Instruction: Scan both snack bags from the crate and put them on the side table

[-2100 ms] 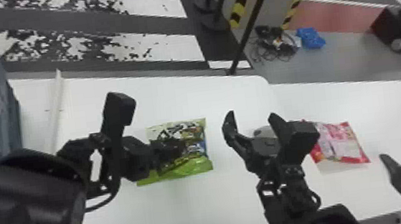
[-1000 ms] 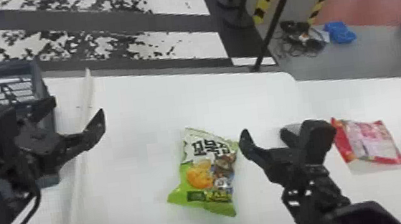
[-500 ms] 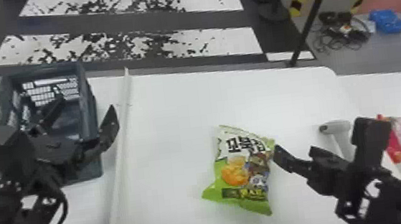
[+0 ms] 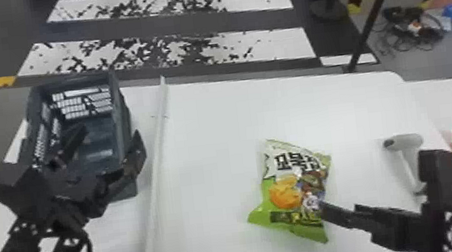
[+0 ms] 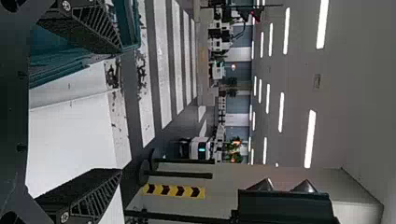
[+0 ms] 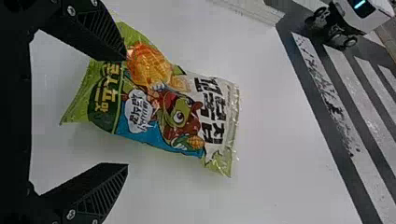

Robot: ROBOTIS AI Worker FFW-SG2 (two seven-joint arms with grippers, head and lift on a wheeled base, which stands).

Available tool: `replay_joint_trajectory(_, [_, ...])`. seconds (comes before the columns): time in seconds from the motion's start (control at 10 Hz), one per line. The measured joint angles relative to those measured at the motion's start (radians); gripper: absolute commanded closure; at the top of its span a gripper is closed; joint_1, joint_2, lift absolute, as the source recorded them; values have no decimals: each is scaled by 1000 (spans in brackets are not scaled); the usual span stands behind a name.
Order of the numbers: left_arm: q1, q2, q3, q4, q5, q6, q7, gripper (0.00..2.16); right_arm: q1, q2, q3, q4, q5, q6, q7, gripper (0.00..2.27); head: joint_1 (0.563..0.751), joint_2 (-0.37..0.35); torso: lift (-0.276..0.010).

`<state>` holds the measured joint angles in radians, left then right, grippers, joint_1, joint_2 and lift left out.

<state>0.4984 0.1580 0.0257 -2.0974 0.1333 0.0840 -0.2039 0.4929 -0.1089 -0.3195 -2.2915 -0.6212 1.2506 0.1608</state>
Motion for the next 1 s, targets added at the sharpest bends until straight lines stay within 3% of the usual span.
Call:
replay_joint_trajectory(0.5, [15,0,15,10,10,-5,-8,90,-85,8,-20,140,-13,90,150,113,695,29,-87])
replay_joint_trajectory(1.0, [15,1,17,25,18,-7,-16,90,-163,-2,-17,283,24,89,221,90,695,25,-87])
